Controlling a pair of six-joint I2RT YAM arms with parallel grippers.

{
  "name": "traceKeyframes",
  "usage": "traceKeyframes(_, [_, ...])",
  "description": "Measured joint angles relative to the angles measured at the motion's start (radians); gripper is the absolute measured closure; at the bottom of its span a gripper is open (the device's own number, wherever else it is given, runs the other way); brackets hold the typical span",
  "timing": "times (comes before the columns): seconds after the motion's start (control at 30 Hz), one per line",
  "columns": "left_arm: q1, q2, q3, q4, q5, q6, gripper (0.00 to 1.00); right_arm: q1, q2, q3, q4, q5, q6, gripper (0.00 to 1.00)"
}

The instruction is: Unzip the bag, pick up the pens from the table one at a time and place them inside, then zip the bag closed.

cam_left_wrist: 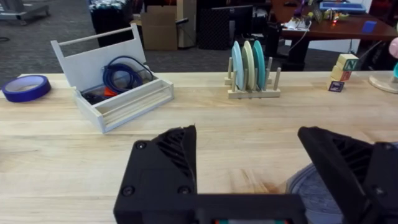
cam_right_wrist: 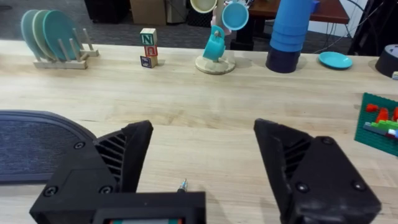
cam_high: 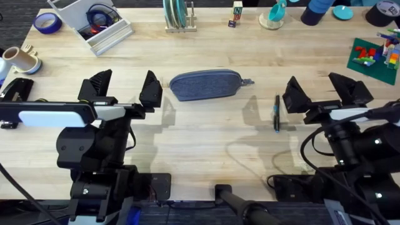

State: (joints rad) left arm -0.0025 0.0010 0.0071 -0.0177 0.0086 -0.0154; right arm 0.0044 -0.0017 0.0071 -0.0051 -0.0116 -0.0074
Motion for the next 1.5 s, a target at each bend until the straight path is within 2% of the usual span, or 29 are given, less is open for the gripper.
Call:
traceKeyframes(0.9, [0.000, 0.000, 0.004, 0.002, 0.000, 0.000, 0.008, 0.000, 0.001, 0.013, -0.021, -0.004, 0.000, 0.005])
traceKeyframes(1.03, [0.000, 0.000, 0.038, -0.020, 0.000, -0.019, 0.008, 0.000, 0.002, 0.078, -0.118, -0.008, 0.000, 0.005])
traceKeyframes(1.23, [0.000, 0.000, 0.151, -0.139, -0.001, -0.064, 0.008, 0.000, 0.008, 0.229, -0.283, -0.011, 0.000, 0.007])
traceKeyframes(1.5, [0.000, 0.072, 0.322, -0.300, -0.001, -0.076, 0.007, 0.000, 0.138, 0.399, -0.341, -0.011, 0.000, 0.005])
